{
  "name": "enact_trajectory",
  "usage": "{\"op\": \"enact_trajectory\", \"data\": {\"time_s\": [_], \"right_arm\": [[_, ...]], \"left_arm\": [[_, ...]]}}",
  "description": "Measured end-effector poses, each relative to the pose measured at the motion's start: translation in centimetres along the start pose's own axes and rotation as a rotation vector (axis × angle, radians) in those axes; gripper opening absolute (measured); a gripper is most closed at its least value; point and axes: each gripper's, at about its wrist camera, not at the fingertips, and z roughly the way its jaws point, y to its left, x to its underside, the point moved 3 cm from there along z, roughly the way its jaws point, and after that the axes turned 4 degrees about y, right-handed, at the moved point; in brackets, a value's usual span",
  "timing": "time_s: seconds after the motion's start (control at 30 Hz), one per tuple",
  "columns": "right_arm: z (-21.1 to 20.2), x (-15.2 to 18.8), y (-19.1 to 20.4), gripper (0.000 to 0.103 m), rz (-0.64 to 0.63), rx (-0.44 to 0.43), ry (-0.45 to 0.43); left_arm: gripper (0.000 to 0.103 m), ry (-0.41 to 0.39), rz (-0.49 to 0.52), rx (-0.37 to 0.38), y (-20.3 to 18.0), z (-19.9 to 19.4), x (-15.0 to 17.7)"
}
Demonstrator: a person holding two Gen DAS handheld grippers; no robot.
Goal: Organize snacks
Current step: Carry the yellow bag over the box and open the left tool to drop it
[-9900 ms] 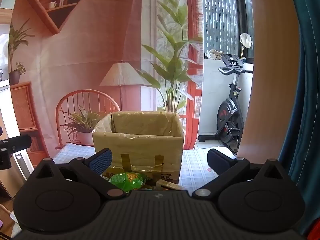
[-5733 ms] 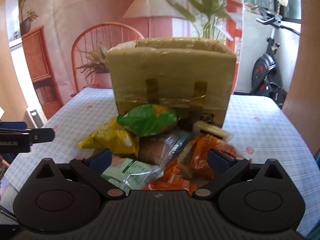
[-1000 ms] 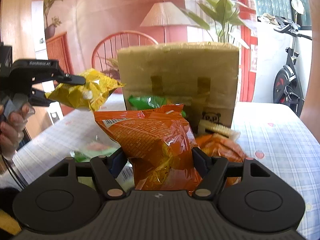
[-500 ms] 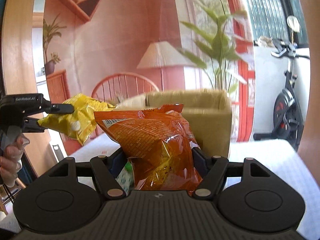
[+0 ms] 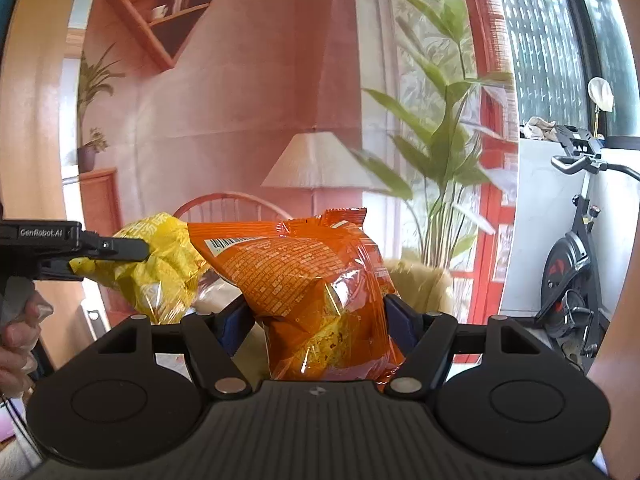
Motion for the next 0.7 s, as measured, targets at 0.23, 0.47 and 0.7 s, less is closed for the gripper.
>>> {"op": "enact_trajectory", "data": {"time_s": [0.23, 0.47, 0.7], "right_arm": [[6.4, -2.0, -3.4, 0.071, 0.057, 0.034, 0.007], [12.8, -1.4, -5.7, 0.071, 0.076, 0.052, 0.079], [15.4, -0.8, -5.2, 0.072, -0.003, 0.057, 0.102]], "left_arm": [[0.059, 0.017, 0.042, -0.042, -0.1, 6.0, -2.0], [0.059, 0.078, 0.100, -0.084, 0.4, 11.7, -2.1], [0.059, 0.115, 0.156, -0.109, 0.5, 14.3, -1.1]]}}
